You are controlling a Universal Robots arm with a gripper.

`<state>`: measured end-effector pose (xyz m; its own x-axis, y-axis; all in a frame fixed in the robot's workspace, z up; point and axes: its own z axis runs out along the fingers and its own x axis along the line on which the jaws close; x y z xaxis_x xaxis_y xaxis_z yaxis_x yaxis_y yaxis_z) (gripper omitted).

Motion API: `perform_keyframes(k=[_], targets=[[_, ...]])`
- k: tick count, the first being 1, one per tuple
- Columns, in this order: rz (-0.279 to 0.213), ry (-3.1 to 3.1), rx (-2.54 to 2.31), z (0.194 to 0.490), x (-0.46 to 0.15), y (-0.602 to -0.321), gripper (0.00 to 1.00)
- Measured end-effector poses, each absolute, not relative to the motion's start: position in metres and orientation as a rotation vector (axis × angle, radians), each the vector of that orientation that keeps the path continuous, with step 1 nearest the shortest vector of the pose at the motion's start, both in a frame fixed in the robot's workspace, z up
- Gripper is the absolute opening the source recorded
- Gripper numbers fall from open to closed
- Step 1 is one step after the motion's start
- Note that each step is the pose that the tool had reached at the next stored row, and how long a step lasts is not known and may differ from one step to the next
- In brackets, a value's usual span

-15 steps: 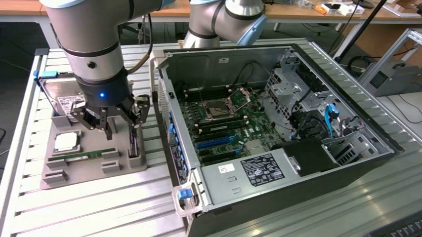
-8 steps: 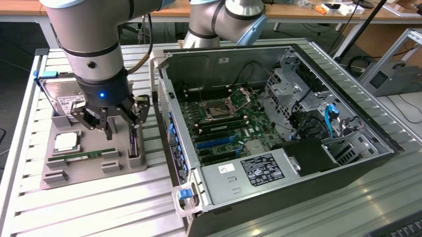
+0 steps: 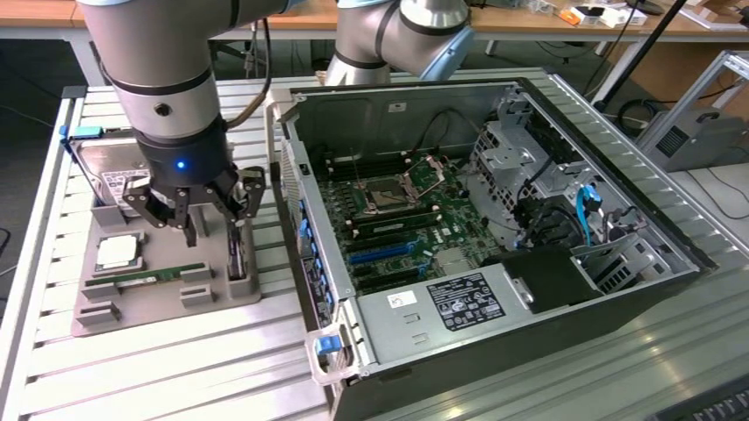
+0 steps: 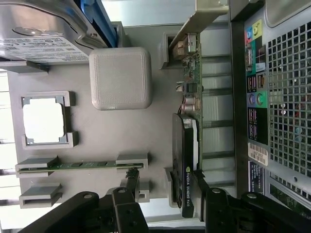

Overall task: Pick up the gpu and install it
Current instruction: 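Pick up the gpu and move the gpu toward the slot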

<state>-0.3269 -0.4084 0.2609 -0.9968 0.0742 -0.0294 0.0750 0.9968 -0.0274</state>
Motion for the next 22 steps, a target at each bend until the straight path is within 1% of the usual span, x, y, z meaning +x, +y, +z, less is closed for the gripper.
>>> perform_keyframes(k=[10,13,22], targets=[[-0.046,3.133,0.116,0.259,-0.298,-0.408,0.54],[-0.046,3.134,0.116,0.257,-0.298,-0.400,0.54],[-0.046,3.134,0.116,0.252,-0.298,-0.389,0.54]])
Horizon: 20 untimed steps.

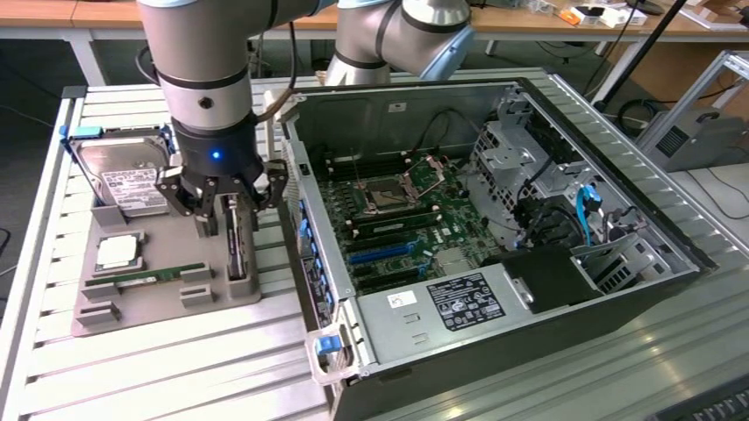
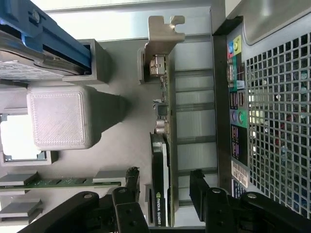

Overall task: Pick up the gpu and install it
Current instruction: 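Pick up the gpu and move the gpu toward the slot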

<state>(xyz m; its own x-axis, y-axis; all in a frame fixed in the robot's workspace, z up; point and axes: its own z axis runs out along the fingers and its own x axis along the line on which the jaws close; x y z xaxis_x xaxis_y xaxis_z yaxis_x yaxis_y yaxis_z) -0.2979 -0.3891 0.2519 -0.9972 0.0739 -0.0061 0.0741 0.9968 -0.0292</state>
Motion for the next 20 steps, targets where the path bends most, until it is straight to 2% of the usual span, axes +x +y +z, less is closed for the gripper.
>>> perform_keyframes(k=[12,14,15,17,20], targets=[[-0.046,3.134,0.116,0.2491,-0.2987,-0.3844,0.53],[-0.046,3.134,0.116,0.2491,-0.2987,-0.3844,0.40],[-0.046,3.134,0.116,0.2491,-0.2987,-0.3844,0.40],[-0.046,3.134,0.116,0.2491,-0.2987,-0.3844,0.28],[-0.046,3.134,0.116,0.2491,-0.2987,-0.3844,0.27]])
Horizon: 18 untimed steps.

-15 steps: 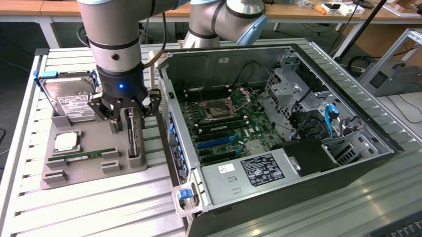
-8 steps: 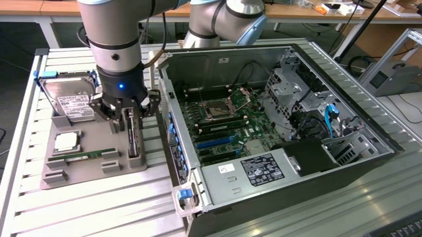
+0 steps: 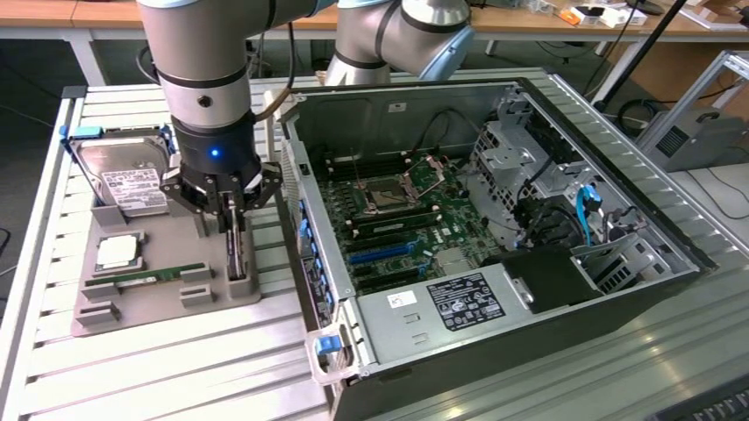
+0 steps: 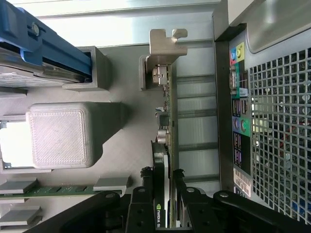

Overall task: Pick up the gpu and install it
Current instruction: 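Pick up the gpu and move the gpu toward the slot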

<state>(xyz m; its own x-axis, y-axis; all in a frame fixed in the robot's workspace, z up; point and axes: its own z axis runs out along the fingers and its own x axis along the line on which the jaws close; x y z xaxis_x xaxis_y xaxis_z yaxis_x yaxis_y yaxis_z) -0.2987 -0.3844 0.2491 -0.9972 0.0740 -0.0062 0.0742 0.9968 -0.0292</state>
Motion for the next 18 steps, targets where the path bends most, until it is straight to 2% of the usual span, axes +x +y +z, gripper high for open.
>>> perform_keyframes(k=[18], targets=[[-0.046,3.134,0.116,0.2532,-0.2987,-0.3844,0.27]])
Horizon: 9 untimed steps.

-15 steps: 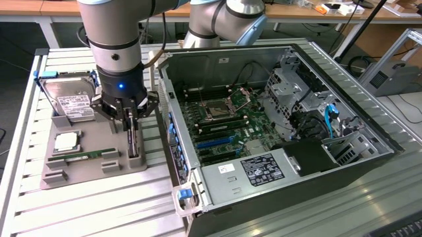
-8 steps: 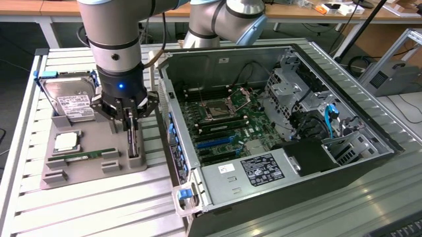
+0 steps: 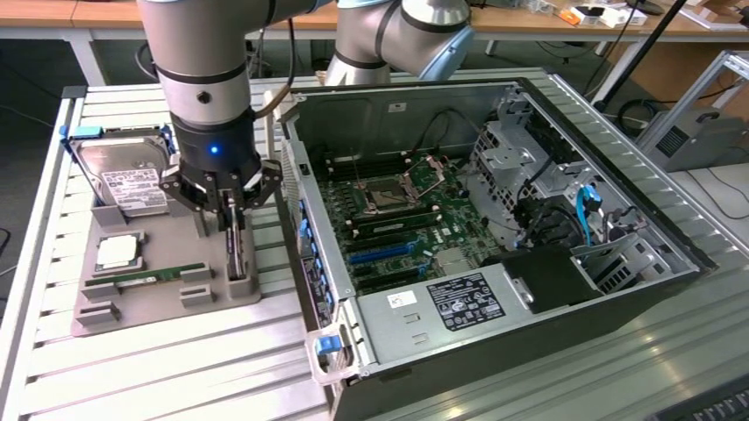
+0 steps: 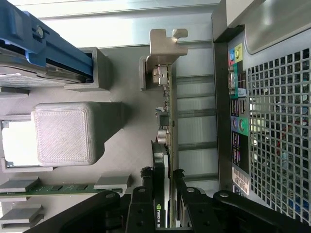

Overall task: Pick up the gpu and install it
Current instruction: 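Pick up the gpu and move the gpu toward the slot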

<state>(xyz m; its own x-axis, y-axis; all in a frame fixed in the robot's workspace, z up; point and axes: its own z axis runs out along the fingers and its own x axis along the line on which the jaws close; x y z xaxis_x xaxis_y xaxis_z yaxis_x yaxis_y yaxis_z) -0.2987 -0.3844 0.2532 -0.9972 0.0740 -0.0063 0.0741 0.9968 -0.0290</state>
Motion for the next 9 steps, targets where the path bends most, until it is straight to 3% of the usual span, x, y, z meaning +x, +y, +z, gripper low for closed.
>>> perform_keyframes(k=[9], targets=[[-0.046,3.134,0.116,0.2559,-0.2987,-0.3844,0.27]])
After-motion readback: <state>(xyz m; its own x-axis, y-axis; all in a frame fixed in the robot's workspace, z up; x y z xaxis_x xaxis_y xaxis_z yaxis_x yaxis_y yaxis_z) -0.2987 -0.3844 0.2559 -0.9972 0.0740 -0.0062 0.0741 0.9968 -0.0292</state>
